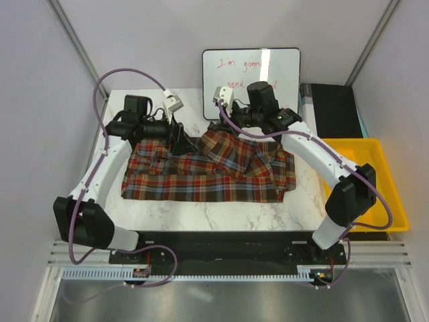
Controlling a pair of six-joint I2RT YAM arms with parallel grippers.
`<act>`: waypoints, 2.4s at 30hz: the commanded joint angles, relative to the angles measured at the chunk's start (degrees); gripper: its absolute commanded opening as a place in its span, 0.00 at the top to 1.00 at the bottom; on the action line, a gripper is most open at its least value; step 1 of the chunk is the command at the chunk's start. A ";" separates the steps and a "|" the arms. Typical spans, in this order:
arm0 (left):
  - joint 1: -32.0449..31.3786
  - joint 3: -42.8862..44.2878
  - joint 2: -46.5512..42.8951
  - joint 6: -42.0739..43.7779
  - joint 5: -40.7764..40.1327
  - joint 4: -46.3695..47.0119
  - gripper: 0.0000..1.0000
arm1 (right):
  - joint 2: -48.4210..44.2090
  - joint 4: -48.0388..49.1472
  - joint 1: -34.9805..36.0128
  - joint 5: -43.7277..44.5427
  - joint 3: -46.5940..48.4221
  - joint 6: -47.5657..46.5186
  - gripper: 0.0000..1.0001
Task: Fold and stack the long sleeve shirts
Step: Fold the shirt
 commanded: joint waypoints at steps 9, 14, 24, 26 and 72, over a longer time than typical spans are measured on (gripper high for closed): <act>-9.57 7.99 7.29 -6.10 5.31 3.82 0.03 | -11.03 4.15 1.02 -5.08 -8.08 -1.99 1.00; -13.88 7.81 8.96 -7.26 4.17 5.32 0.41 | -15.24 8.54 1.10 -2.28 -12.47 -0.06 1.00; -15.11 17.82 11.24 13.27 -14.87 1.01 0.98 | -21.50 5.78 -4.77 6.89 -19.33 12.77 0.16; -15.91 22.46 12.03 26.06 -21.65 0.84 0.98 | -20.45 2.41 -10.20 4.60 -18.89 17.16 0.15; -67.85 -39.33 -14.58 29.91 -51.99 26.09 0.44 | 10.76 -29.68 -9.00 -5.70 -1.14 -2.87 0.60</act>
